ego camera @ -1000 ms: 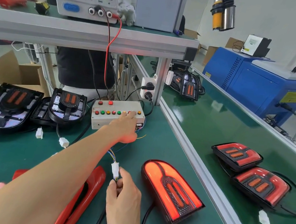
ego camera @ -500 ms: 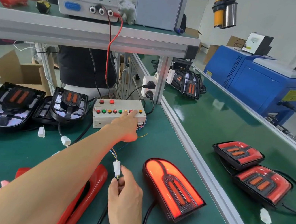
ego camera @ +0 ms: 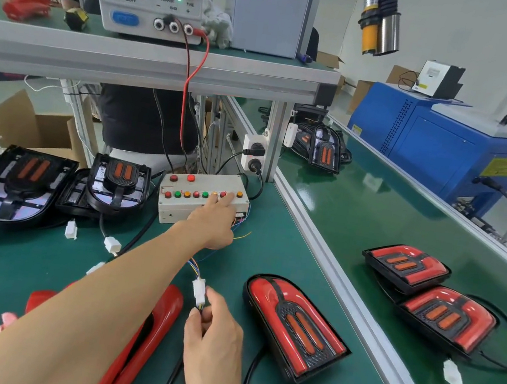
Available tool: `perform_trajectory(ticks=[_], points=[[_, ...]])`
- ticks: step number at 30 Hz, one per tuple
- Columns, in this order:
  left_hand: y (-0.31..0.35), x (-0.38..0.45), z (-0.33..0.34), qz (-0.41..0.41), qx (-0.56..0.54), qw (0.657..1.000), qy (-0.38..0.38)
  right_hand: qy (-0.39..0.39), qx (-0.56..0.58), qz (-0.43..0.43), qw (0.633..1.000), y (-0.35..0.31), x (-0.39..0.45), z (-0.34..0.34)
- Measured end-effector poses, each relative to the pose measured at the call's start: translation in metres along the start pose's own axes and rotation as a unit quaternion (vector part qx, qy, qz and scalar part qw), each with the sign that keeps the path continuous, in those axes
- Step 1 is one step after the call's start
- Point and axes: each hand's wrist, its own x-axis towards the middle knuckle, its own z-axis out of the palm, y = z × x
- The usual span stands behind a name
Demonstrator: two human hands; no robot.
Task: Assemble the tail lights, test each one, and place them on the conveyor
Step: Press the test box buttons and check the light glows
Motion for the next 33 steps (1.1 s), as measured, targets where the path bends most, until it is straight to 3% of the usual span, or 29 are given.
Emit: perform_trajectory(ticks=[4,7,10,12,16,26,33], points=[[-0.007,-0.019,-0.001,0.049,-0.148,0.976,0.152,-0.001,0.008,0.017,1.000,0.003,0.002,0.002],[-0.019,-0.045,-0.012,0.055,-0.250,0.960,0.117,-0.001,0.014,0.029,0.999,0.003,0.002,0.002],[-0.027,-0.077,-0.019,0.119,-0.165,0.979,-0.027,0.014,0.026,0.031,0.999,0.003,0.003,0.000],[-0.028,-0.096,-0.016,0.129,-0.101,0.983,-0.084,0.023,0.028,0.029,0.999,0.002,0.003,-0.001],[-0.030,-0.112,-0.009,0.135,-0.030,0.989,-0.060,0.030,0.037,0.035,0.998,-0.002,0.002,-0.004],[-0.023,-0.123,0.001,0.191,-0.034,0.981,-0.007,0.020,0.063,0.002,0.998,-0.005,0.000,-0.007],[-0.026,-0.124,0.007,0.218,-0.068,0.973,0.010,0.027,0.021,0.006,0.999,-0.004,0.001,-0.008]])
